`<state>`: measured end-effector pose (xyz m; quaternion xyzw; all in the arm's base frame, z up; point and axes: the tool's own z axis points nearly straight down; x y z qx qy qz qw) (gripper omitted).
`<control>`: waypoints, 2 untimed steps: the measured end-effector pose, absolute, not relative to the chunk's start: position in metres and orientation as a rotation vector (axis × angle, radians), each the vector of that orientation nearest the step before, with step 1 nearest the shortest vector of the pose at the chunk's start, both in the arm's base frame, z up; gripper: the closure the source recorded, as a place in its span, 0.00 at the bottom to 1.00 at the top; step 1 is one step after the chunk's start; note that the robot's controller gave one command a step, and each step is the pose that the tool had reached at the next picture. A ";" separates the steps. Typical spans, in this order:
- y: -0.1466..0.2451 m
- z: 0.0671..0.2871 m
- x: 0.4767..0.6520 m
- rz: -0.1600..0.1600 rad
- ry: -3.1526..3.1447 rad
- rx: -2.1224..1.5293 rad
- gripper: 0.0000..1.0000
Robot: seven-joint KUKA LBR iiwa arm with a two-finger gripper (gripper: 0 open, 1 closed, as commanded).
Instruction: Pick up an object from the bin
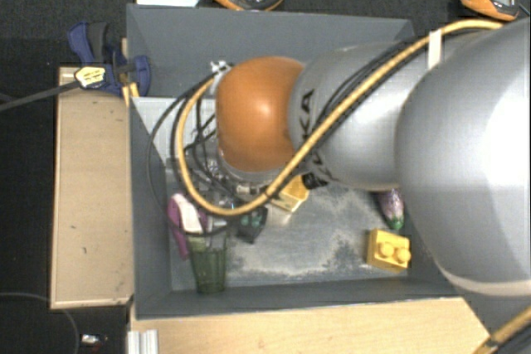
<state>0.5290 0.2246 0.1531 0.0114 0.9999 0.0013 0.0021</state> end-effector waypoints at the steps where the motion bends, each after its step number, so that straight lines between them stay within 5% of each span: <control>1: 0.225 0.153 0.529 0.004 3.137 0.037 0.00; 2: 0.223 0.142 0.532 0.007 3.135 0.056 0.00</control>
Offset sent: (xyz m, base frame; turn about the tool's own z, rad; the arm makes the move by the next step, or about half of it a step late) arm 0.0083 -0.0090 -0.0566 0.0878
